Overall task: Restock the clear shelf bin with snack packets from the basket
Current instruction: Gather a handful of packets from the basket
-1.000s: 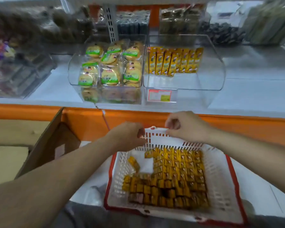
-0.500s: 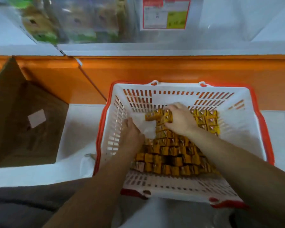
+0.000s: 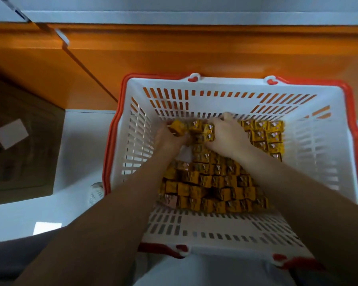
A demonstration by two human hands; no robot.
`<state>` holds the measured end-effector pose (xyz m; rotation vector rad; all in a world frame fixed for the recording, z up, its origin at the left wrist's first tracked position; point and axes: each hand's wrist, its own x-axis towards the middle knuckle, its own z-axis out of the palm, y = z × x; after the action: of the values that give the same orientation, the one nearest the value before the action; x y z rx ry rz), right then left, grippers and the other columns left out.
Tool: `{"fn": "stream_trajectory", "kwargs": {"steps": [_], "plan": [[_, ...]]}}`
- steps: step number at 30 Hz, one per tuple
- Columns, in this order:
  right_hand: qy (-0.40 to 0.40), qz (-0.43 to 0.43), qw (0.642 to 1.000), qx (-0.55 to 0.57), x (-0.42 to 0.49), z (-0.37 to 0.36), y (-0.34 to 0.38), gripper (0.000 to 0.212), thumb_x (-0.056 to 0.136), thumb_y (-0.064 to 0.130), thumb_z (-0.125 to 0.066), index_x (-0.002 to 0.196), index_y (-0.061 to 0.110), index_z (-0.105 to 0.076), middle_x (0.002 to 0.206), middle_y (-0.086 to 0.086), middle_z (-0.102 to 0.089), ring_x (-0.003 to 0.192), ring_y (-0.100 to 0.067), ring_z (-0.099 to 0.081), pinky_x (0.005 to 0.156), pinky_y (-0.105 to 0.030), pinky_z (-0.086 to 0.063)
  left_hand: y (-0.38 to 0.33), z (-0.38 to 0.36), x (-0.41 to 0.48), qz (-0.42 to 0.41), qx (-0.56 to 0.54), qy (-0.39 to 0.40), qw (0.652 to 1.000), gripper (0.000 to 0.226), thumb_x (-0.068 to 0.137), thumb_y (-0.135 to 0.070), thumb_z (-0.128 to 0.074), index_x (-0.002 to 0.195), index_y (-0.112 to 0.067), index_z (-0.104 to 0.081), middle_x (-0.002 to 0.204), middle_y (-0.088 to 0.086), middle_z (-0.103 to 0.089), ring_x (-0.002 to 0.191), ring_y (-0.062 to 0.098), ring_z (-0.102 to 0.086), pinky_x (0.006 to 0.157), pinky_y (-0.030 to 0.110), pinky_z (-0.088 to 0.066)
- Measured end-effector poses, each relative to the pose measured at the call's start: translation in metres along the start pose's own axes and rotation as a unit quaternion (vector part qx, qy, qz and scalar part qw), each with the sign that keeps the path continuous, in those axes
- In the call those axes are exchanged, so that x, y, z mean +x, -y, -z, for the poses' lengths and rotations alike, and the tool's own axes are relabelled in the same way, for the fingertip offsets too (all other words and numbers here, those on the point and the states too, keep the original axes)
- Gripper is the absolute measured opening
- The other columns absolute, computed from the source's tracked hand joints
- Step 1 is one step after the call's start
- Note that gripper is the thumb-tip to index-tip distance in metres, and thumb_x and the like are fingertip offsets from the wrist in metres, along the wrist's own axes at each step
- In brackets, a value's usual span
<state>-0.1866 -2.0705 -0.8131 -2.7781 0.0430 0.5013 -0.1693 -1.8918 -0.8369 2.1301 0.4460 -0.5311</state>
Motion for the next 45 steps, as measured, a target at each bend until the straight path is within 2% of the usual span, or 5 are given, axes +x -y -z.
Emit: {"fn": "stream_trajectory", "kwargs": {"steps": [3,11,24,35,45], "plan": [[-0.009,0.011,0.999,-0.031,0.001,-0.002,0.003,0.066,0.078,0.037,-0.078,0.135,0.017,-0.053,0.128,-0.010,-0.055,0.119,-0.029,-0.054,0.096,-0.039,-0.050,-0.007,-0.009,0.001,-0.058,0.015,0.020,0.998,0.044,0.083,-0.021,-0.081,0.125,-0.015,-0.069,0.120,0.005,-0.069,0.107,0.021,-0.064,0.097,0.036,-0.051],[-0.035,0.026,0.998,-0.035,0.006,-0.006,0.006,0.059,0.074,0.030,-0.080,0.123,0.032,-0.047,0.125,-0.005,-0.054,0.098,-0.027,-0.063,0.071,-0.036,-0.054,0.004,-0.016,0.002,-0.133,0.059,0.045,0.988,0.056,0.087,-0.027,-0.076,0.137,-0.019,-0.053,0.128,0.008,-0.066,0.118,0.029,-0.061,0.097,0.040,-0.050],[-0.059,0.045,0.986,0.146,-0.002,-0.001,-0.010,0.054,0.078,0.038,-0.079,0.127,0.030,-0.060,0.124,0.004,-0.065,0.111,-0.018,-0.061,0.093,-0.038,-0.054,0.006,-0.016,0.013,-0.119,0.073,0.043,0.989,0.056,0.087,-0.044,-0.075,0.134,-0.016,-0.059,0.130,0.009,-0.060,0.118,0.028,-0.058,0.097,0.039,-0.049],[-0.105,0.013,0.956,0.274,-0.009,0.010,-0.011,0.035,0.090,0.019,-0.068,0.123,0.028,-0.063,0.122,0.013,-0.063,0.106,0.000,-0.055,0.087,-0.007,-0.038,-0.014,-0.016,-0.005,-0.063,-0.092,0.055,0.992,0.032,0.085,-0.031,-0.078,0.113,-0.025,-0.064,0.094,-0.005,-0.071,0.089,0.016,-0.068,0.081,0.038,-0.058],[0.003,-0.018,0.917,0.398,-0.028,0.066,-0.012,0.031,0.091,0.011,-0.067,0.103,0.039,-0.066,0.127,0.005,-0.061,0.113,-0.019,-0.058,0.084,-0.039,-0.054,-0.056,0.014,-0.037,-0.072,-0.055,0.080,0.993,0.038,0.079,-0.032,-0.082,0.105,-0.034,-0.055,0.087,-0.014,-0.065,0.082,0.012,-0.067,0.069,0.024,-0.056]]}}
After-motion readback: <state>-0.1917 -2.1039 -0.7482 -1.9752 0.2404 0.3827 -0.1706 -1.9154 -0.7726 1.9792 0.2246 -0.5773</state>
